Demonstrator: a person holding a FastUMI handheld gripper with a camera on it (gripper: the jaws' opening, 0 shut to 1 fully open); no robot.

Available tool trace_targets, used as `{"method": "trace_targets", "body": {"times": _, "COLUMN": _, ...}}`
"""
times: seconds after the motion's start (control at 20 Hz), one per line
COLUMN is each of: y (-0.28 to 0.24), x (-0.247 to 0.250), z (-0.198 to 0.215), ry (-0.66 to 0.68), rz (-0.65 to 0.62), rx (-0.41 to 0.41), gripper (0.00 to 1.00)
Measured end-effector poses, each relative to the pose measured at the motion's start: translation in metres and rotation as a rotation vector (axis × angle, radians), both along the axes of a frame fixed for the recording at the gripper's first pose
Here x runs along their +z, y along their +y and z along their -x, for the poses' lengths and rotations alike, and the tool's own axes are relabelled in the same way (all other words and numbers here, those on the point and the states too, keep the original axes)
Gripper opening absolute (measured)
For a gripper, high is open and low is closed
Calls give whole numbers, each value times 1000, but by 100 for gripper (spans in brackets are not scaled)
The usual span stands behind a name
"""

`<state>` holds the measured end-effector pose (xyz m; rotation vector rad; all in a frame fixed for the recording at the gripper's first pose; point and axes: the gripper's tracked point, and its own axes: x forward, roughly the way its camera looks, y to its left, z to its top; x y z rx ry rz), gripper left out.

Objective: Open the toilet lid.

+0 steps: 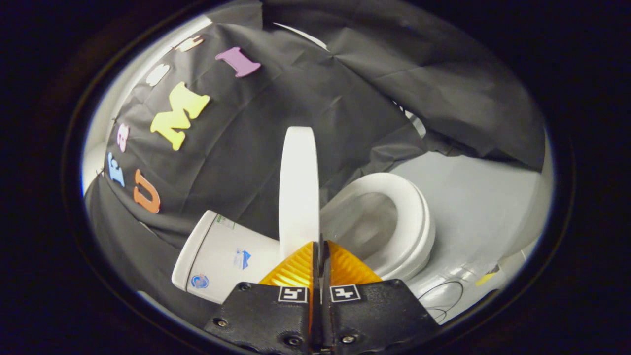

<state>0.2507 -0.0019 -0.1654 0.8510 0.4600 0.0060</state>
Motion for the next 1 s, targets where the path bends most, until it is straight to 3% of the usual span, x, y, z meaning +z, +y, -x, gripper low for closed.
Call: {"method": "trace_targets", "body": {"times": 1.0, "y": 85, "x": 74, "z": 3, "ry": -66, "rz": 367, "rx": 112, "gripper": 7}}
